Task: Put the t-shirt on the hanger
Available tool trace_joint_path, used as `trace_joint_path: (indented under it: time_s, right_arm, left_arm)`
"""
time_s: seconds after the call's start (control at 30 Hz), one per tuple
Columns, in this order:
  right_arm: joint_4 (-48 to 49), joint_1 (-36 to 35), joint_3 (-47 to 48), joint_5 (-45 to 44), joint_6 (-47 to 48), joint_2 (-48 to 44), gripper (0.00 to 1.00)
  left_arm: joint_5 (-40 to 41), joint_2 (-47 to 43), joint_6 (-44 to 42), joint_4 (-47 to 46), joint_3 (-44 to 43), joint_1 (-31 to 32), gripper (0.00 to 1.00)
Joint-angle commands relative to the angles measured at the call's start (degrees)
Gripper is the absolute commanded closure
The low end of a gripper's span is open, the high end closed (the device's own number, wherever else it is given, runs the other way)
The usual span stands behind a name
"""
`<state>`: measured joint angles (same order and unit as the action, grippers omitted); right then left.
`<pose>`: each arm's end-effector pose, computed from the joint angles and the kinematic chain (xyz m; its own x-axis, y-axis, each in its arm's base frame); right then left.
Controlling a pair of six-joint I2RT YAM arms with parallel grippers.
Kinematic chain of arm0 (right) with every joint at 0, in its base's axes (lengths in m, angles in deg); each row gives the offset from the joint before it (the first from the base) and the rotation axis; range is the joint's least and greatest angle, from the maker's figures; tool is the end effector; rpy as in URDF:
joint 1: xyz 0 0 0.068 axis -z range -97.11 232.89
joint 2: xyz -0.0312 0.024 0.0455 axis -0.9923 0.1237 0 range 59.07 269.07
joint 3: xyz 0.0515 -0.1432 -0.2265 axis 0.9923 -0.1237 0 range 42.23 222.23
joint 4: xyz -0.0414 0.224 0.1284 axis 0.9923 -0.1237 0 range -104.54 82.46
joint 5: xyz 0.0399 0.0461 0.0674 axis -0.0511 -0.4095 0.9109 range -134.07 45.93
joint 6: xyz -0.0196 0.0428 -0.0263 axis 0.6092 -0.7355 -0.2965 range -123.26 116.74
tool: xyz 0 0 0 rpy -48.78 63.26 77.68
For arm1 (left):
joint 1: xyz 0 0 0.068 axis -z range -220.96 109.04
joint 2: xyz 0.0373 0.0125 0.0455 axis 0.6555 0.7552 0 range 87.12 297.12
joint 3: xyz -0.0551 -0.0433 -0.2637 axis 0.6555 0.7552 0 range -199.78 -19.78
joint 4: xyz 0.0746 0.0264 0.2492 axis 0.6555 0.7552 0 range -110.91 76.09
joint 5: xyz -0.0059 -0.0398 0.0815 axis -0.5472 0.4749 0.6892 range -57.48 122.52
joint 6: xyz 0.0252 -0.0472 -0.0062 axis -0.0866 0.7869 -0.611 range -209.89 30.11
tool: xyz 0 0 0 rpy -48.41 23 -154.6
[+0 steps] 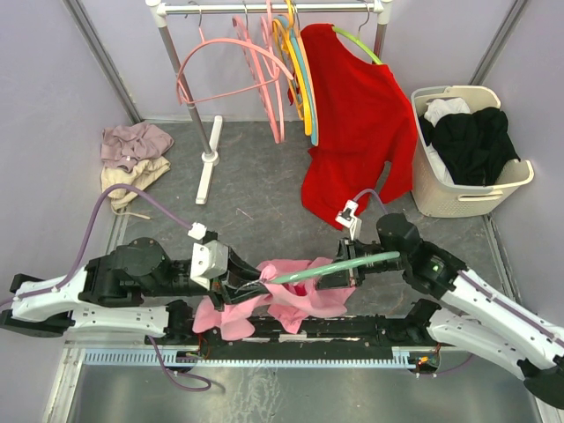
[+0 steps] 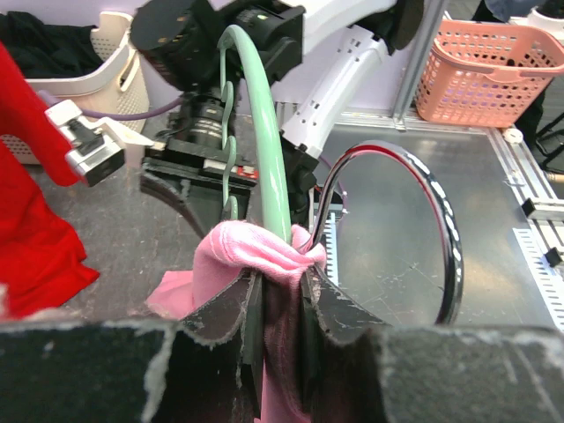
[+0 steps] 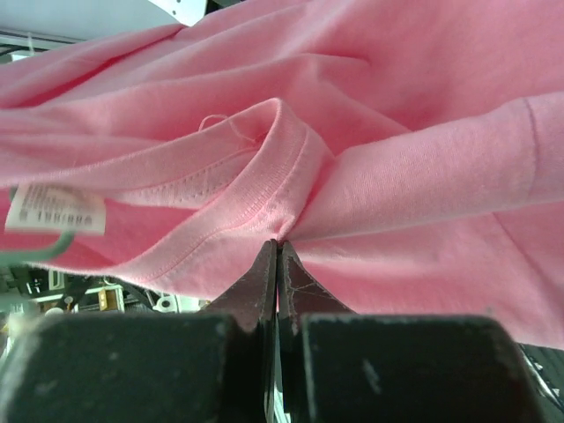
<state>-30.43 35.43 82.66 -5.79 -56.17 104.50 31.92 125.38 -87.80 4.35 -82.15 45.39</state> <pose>0.1015 0.1432 0.2923 -0.9474 -0.1064 -0.3018 -0.3198 0.3517 0.8798 0.0073 -0.1210 0.4296 -0.0378 0.0181 -0.9991 0.9979 0.0540 -0.0368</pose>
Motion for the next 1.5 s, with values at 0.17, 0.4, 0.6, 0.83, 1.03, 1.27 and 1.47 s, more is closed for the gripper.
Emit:
trace_joint_path:
  time_s: [0.17,0.4,0.6,0.83,1.03,1.27,1.47]
  right_arm:
    - [8.04,0.09,-5.69,0.47,-7.21,-8.16,0.99]
    - [8.47,0.03,-11.35,1.52,-10.52,-15.14,0.99]
    - [8.58,-0.04,-16.33,2.5,-12.51,-20.31,0.99]
    - [4.28,-0.41,-22.48,2.98,-13.82,-26.28,0.99]
    - [-3.45,-0.55,-26.18,0.09,-10.84,-23.54,0.99]
    - [-1.2,-0.61,-26.29,-2.77,-8.46,-14.37,0.99]
    - [5.5,-0.7,-28.09,-0.94,-10.49,-11.07,0.99]
  left_arm:
    - [0.39,0.25,2.75,-4.07,-1.62,-0.21,0.97]
    - [1.17,0.64,2.27,-3.13,-2.49,-0.23,0.97]
    - [1.81,0.9,2.12,-2.81,-2.66,-0.17,0.97]
    - [2.19,1.17,2.3,-2.6,-2.59,-0.25,0.97]
    - [1.7,1.85,3.31,-3.2,-0.25,-0.24,0.97]
    - [1.38,-1.02,7.5,-7.59,7.43,-0.21,0.97]
    - [0.95,-4.28,10.6,-11.52,13.95,-0.22,0.97]
